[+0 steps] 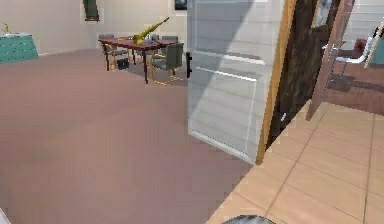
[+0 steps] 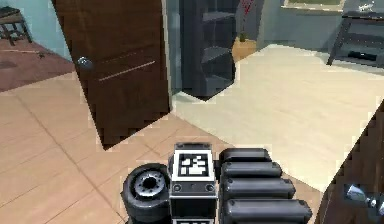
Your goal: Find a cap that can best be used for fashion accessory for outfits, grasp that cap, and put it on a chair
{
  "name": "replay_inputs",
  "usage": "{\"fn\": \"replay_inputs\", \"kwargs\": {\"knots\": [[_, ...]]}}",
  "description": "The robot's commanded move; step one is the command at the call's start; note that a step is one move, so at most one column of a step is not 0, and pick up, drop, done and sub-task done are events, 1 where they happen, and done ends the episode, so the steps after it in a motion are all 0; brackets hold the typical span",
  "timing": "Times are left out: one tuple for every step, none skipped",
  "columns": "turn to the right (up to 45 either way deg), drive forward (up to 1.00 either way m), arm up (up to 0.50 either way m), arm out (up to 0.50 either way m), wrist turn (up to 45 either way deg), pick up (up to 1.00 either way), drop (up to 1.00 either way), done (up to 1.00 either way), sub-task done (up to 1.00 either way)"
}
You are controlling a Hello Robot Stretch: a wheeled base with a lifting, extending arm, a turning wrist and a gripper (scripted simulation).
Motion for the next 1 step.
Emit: {"fn": "replay_inputs", "kwargs": {"knots": [[-12.0, 0.00, 0.00, 0.00, 0.0, 0.00, 0.00, 0.00, 0.00]]}}
